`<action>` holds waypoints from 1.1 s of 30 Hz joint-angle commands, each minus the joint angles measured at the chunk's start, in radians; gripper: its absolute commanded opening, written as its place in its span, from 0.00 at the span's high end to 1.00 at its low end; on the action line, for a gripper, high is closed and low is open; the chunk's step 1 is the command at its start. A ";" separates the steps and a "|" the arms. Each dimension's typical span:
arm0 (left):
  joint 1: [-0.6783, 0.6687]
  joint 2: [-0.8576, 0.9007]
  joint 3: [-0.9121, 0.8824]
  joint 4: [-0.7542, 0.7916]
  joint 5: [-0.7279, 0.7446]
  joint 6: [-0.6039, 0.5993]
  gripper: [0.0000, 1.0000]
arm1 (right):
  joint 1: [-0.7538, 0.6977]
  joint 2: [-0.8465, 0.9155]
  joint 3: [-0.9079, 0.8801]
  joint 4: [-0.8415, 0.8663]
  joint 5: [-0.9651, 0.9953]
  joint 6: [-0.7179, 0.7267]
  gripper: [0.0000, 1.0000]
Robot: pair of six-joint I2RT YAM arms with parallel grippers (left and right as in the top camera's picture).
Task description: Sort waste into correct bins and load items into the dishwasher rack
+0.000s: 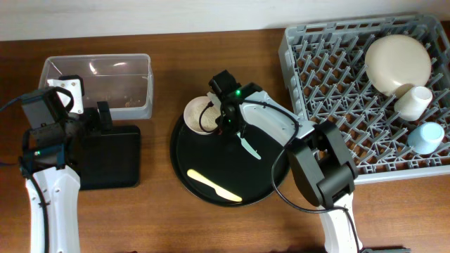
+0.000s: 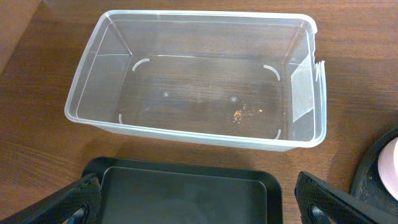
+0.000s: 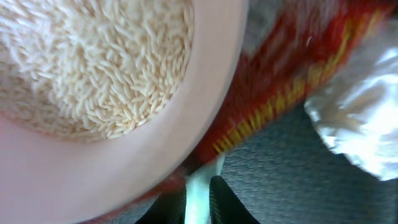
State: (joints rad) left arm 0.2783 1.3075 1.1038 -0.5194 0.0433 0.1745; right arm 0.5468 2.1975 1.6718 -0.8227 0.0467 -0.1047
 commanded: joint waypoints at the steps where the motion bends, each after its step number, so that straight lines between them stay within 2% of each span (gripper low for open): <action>1: 0.005 0.002 0.021 0.002 -0.006 -0.013 0.01 | 0.000 -0.035 0.018 -0.003 0.087 0.008 0.82; 7: 0.005 0.002 0.021 0.002 -0.006 -0.013 0.01 | -0.006 -0.048 0.018 -0.004 0.096 0.008 0.82; 8: 0.005 0.002 0.021 0.002 -0.006 -0.013 0.01 | -0.006 -0.048 0.018 -0.007 0.087 0.008 0.78; 9: 0.005 0.002 0.021 0.002 -0.006 -0.013 0.01 | -0.007 -0.048 0.018 -0.010 0.058 0.008 0.66; 11: 0.005 0.002 0.021 0.002 -0.006 -0.013 0.01 | -0.007 -0.048 0.016 -0.016 -0.021 0.008 0.57; 19: 0.005 0.002 0.021 0.002 -0.006 -0.013 0.01 | -0.029 0.016 0.011 -0.006 -0.027 0.031 0.57; 33: 0.005 0.002 0.021 0.002 -0.006 -0.013 0.01 | -0.063 0.003 0.011 -0.008 -0.027 0.034 0.56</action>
State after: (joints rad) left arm 0.2783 1.3075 1.1038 -0.5190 0.0433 0.1745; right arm 0.4866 2.1952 1.6726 -0.8303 0.0250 -0.0822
